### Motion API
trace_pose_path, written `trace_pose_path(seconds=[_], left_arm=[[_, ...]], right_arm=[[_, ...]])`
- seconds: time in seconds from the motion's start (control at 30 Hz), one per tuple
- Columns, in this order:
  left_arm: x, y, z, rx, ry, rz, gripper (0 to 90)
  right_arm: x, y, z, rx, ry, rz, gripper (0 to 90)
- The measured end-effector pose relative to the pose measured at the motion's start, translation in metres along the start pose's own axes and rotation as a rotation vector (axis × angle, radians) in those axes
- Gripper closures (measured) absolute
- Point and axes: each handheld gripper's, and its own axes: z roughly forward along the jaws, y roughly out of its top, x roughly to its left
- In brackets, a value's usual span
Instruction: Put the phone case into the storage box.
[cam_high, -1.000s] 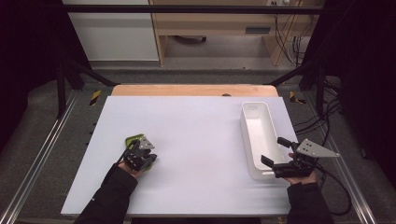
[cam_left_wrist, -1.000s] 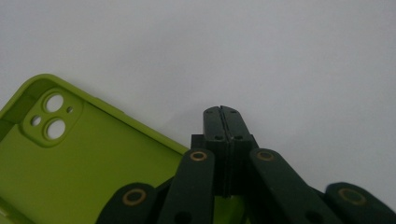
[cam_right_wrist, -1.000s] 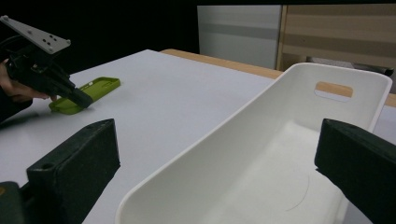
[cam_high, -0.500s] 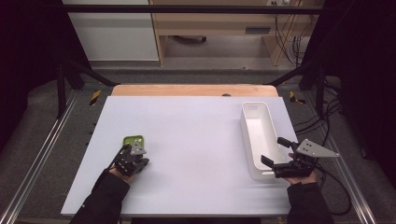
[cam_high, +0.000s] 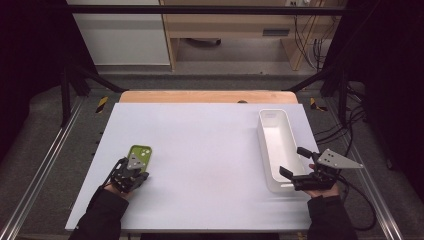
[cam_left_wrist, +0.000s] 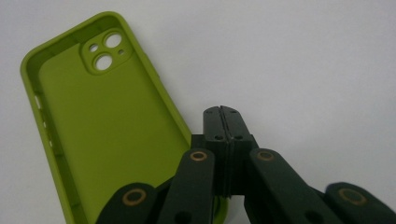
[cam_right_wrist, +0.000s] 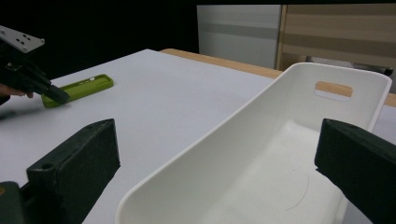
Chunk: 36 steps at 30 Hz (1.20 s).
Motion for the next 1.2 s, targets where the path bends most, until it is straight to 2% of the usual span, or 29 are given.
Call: trace_pose_path(seconds=[0.13, 0.4, 0.53, 0.7, 0.73, 0.83, 0.9, 0.93, 0.97, 1.13, 1.2], left_arm=[[0.005, -0.006, -0.003, 0.014, 0.023, -0.008, 90.0], [0.013, -0.012, -0.007, 0.014, 0.030, -0.034, 90.0], [0.014, -0.012, -0.007, 0.003, 0.025, -0.041, 89.9], [0.014, -0.006, -0.019, -0.060, -0.010, -0.051, 89.8], [0.014, -0.006, -0.019, -0.060, -0.010, -0.051, 89.0], [0.019, -0.002, -0.028, -0.096, -0.001, -0.073, 80.8], [0.022, -0.001, -0.034, -0.128, 0.001, -0.101, 75.4], [0.022, -0.001, -0.034, -0.128, 0.001, -0.101, 72.0], [0.024, 0.001, -0.040, -0.157, 0.007, -0.118, 68.4], [0.029, 0.004, -0.049, -0.198, 0.018, -0.138, 52.5], [0.031, 0.005, -0.055, -0.229, 0.033, -0.157, 46.4]], right_arm=[[0.000, 0.000, 0.000, 0.001, 0.000, -0.001, 0.6], [0.000, 0.000, 0.000, 0.002, 0.000, -0.001, 0.6], [0.000, 0.000, 0.000, 0.003, 0.001, -0.001, 0.6], [0.000, 0.000, 0.000, 0.000, -0.001, 0.002, 0.6], [0.000, 0.000, 0.000, 0.000, -0.001, 0.002, 0.6], [0.000, 0.000, 0.000, 0.003, 0.000, 0.001, 0.6], [0.000, 0.000, 0.000, 0.005, 0.001, 0.000, 0.6], [0.000, 0.000, 0.001, 0.005, 0.000, 0.000, 0.6], [0.000, 0.000, 0.001, 0.005, 0.001, 0.000, 0.6], [0.000, 0.000, 0.000, 0.004, -0.001, 0.003, 0.6], [0.000, 0.000, 0.001, 0.005, 0.000, 0.000, 0.6]])
